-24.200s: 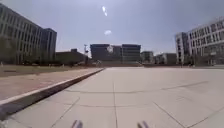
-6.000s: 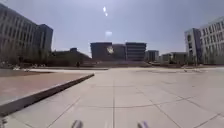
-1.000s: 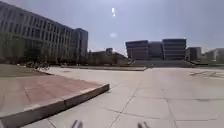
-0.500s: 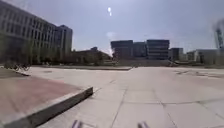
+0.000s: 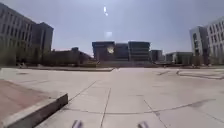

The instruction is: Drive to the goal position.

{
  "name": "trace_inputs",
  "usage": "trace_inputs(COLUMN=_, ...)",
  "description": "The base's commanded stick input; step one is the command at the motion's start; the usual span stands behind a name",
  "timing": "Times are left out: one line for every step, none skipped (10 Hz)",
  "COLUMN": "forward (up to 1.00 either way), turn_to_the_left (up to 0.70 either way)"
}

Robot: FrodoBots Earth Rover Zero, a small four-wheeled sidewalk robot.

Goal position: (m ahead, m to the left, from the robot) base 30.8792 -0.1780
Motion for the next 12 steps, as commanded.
trace_inputs(forward=0.85, turn_to_the_left=-0.34)
trace_inputs(forward=0.85, turn_to_the_left=-0.34)
trace_inputs(forward=0.85, turn_to_the_left=-0.34)
trace_inputs(forward=0.85, turn_to_the_left=-0.34)
trace_inputs(forward=0.85, turn_to_the_left=-0.34)
trace_inputs(forward=0.85, turn_to_the_left=-0.14)
trace_inputs(forward=0.85, turn_to_the_left=0.00)
trace_inputs(forward=0.85, turn_to_the_left=0.00)
trace_inputs(forward=0.85, turn_to_the_left=0.00)
trace_inputs(forward=0.85, turn_to_the_left=0.00)
trace_inputs(forward=0.85, turn_to_the_left=0.00)
trace_inputs(forward=0.85, turn_to_the_left=0.00)
